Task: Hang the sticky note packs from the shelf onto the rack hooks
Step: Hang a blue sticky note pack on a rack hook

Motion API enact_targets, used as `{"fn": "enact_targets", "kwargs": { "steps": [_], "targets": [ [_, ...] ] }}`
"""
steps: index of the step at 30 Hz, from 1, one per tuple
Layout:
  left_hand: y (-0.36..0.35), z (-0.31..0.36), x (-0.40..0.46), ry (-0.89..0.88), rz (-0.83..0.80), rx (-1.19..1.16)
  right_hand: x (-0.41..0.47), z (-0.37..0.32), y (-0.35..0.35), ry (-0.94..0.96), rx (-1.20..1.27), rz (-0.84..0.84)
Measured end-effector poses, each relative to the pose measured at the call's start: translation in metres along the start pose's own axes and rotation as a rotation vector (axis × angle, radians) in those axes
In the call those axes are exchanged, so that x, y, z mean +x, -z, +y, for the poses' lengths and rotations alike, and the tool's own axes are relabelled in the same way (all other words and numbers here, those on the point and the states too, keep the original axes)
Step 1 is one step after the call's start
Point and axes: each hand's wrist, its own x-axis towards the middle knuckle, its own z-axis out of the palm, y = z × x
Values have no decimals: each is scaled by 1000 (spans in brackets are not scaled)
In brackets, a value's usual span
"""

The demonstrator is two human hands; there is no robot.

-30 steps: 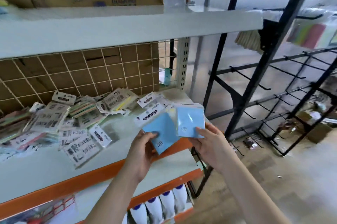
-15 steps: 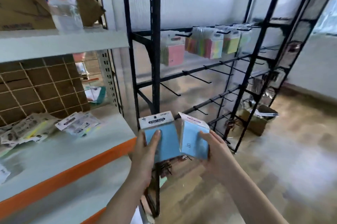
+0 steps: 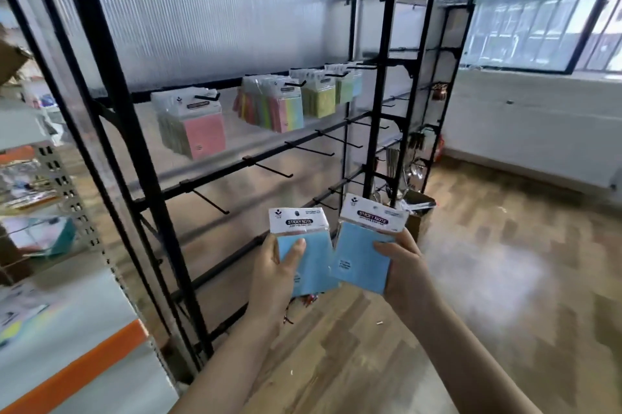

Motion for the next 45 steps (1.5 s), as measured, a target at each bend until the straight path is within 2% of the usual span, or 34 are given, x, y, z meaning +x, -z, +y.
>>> {"fn": "enact_targets", "kwargs": {
  "steps": [10, 16, 19, 24, 29, 38, 45],
  "targets": [
    [-97, -15, 114, -24, -160, -14, 99, -67, 42, 101, -144, 135],
    [-156, -8, 201, -116, -223, -2, 193, -108, 53, 91, -497, 323],
    [-178, -8, 238, -127, -293, 29, 233, -121, 57, 63, -569, 296],
    [-210, -8, 283, -180, -385, 48, 289, -131, 66, 123, -694, 241],
    [-232, -13, 328, -213, -442, 73, 337, -142, 71, 165, -670, 175],
    [-279, -14, 427, -199, -311, 137, 443, -172, 91, 374, -594, 107],
    [-347, -19, 510, -160, -235, 151, 550, -206, 131, 475, -620, 30]
  ]
}}
